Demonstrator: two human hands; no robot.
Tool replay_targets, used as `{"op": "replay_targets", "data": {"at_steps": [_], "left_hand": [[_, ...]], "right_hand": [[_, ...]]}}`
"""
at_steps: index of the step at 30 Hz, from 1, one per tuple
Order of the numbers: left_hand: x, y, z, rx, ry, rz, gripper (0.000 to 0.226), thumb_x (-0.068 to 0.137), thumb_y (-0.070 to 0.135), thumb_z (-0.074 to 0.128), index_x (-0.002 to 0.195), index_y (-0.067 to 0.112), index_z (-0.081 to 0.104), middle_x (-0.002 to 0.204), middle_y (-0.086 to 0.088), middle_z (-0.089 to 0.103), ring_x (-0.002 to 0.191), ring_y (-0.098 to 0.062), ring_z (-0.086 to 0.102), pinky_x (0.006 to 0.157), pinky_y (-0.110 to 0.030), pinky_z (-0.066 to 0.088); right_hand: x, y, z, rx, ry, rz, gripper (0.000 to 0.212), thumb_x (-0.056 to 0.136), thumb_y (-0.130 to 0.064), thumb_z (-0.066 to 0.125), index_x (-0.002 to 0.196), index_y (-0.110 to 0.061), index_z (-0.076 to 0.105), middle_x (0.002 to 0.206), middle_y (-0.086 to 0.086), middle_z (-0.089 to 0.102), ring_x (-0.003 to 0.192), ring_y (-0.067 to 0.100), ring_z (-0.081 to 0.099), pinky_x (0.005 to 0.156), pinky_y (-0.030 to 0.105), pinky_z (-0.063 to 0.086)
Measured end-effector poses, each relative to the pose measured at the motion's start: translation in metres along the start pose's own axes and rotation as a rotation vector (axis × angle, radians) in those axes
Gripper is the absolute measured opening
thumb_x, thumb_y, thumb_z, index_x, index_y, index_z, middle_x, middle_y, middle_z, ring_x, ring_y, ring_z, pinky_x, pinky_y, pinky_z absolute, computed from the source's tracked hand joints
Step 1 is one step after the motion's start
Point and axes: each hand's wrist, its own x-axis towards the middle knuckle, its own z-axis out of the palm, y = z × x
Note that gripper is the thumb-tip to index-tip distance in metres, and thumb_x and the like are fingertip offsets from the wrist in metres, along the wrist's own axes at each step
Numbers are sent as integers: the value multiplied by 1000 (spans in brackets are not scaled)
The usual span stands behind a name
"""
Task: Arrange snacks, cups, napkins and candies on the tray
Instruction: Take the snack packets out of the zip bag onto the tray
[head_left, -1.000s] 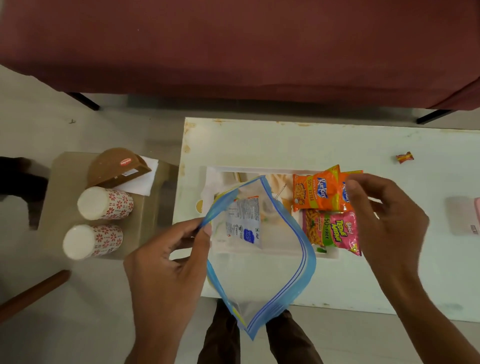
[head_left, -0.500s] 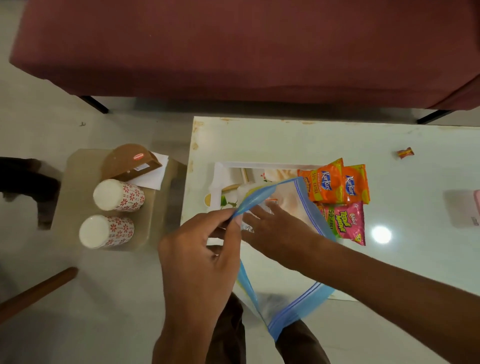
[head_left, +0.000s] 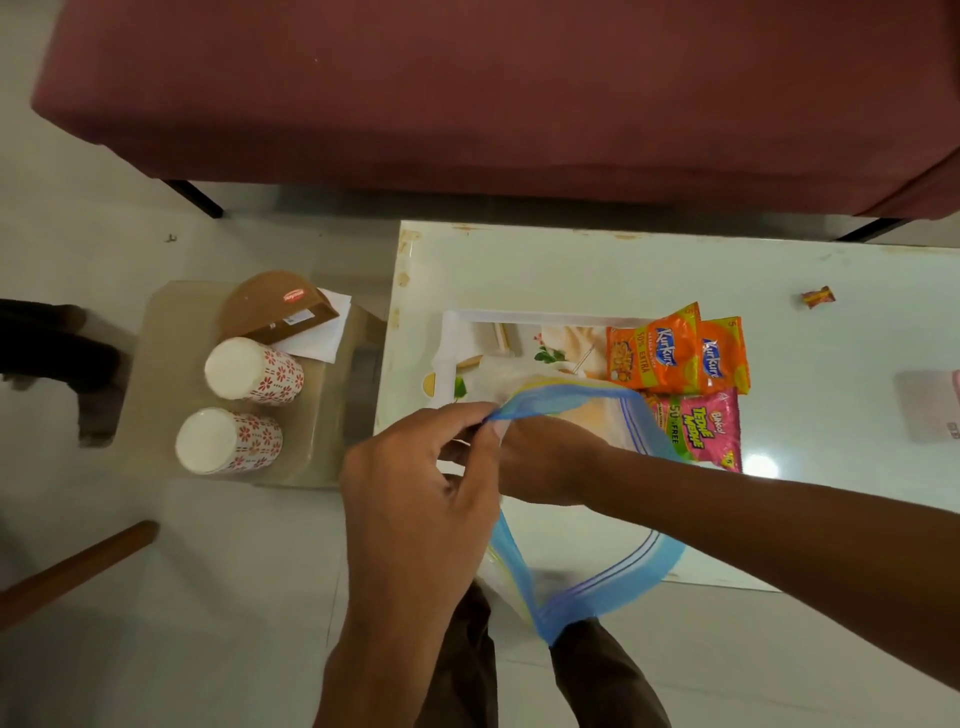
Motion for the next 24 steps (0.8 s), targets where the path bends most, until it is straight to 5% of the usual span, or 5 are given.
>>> {"op": "replay_targets", "data": {"at_steps": [7,10,13,19,24], "left_hand": [[10,-24,-7,32,34,-46,18,88,22,71,103,14,78,81,7,75,68,-1,68,57,-11,56],[16,-33,-12,15,69,-75,16,89,23,71,102,17,78,77,11,74,66,-4,70,55,-13,56],[22,-38,-18,-24,94,-94,13,88,20,72,99,17,79,73,19,69,76,2,69,54,-7,51],[27,-43,-25,-55,109,-81,19,86,12,73,91,30,74,61,32,62,70,12,65,55,1,44],[24,-49,-26,-112,110,-63,22,87,14,72,90,35,69,72,43,65,70,15,66,58,4,42]], "right_hand": [[-17,10,-56,289,106,90,20,93,-5,41,104,-9,57,90,9,67,76,32,65,55,35,31],[-42,15,-77,528,236,236,22,100,-24,45,116,-17,57,94,3,69,80,29,66,58,36,47],[-75,16,-91,881,432,452,31,101,-43,43,110,-21,62,95,-2,73,77,19,69,63,37,56],[-131,8,-106,1419,943,1011,16,90,-44,57,86,-34,69,84,-23,73,76,-3,71,54,7,52],[-167,16,-84,1795,1380,1349,20,83,-50,66,90,-36,78,93,-8,78,79,9,75,60,23,59]]}}
